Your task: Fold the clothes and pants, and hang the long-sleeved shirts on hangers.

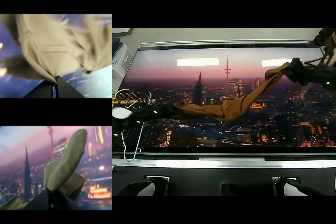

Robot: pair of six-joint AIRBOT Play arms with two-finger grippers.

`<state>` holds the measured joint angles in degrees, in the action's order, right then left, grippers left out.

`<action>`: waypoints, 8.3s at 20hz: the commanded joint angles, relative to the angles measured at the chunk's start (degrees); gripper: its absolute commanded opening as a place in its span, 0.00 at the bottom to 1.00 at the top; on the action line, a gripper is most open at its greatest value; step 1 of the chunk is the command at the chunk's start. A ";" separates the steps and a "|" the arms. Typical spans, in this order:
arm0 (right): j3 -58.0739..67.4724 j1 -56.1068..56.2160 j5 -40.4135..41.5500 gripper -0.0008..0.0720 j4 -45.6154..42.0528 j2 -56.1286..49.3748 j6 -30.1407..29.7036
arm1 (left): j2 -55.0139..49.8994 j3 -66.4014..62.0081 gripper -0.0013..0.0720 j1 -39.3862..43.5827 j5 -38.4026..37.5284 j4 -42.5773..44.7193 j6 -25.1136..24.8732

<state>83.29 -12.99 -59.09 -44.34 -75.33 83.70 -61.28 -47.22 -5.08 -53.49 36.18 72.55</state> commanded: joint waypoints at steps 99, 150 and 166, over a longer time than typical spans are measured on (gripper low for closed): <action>29.49 -1.42 -1.38 0.05 -2.75 6.54 15.58 | 1.14 -53.75 0.04 -14.12 -18.82 12.31 18.99; -54.01 -15.26 -13.60 0.47 -0.76 -1.33 -19.47 | -38.42 -40.00 0.05 4.11 -14.62 20.17 16.81; -7.58 -15.26 1.16 0.05 -0.90 -0.57 2.49 | -38.42 -40.00 0.05 4.11 -14.62 20.17 16.81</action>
<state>58.35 -28.25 -66.26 -41.60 -71.75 76.20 -99.68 -87.24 -0.99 -68.14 56.36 89.36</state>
